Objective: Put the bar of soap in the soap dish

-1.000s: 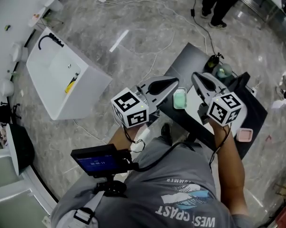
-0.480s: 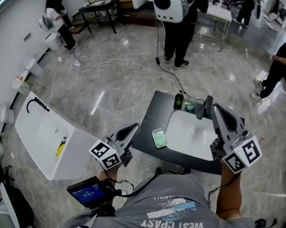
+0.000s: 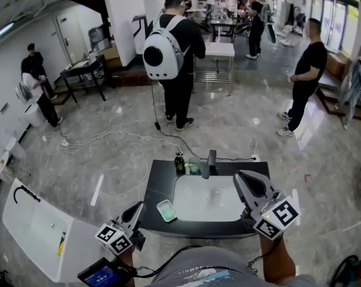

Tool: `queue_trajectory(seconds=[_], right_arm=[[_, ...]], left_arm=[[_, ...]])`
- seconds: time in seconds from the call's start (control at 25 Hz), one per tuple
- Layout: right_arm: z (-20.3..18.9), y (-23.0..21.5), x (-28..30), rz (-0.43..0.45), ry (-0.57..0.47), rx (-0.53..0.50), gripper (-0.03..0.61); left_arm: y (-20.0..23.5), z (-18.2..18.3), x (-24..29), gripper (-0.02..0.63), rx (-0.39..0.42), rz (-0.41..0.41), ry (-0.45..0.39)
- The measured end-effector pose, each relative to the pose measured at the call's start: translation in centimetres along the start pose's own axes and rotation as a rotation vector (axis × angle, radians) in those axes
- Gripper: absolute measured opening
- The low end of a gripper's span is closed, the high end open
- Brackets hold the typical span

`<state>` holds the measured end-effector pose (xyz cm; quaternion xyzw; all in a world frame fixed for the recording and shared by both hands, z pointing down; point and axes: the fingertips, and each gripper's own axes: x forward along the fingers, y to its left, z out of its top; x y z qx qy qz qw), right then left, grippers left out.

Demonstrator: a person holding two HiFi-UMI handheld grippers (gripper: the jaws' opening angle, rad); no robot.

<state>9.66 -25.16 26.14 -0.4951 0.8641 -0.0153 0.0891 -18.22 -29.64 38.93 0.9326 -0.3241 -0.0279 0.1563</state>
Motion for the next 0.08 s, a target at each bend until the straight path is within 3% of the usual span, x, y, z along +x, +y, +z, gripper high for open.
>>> queue_trajectory(seconds=[0.08], right_arm=[[-2.0,0.7,-1.7,0.017,0.014,0.029,0.005]], left_arm=[[-0.7,-1.9,-2.3,0.008,-0.001,0.044,0.02]])
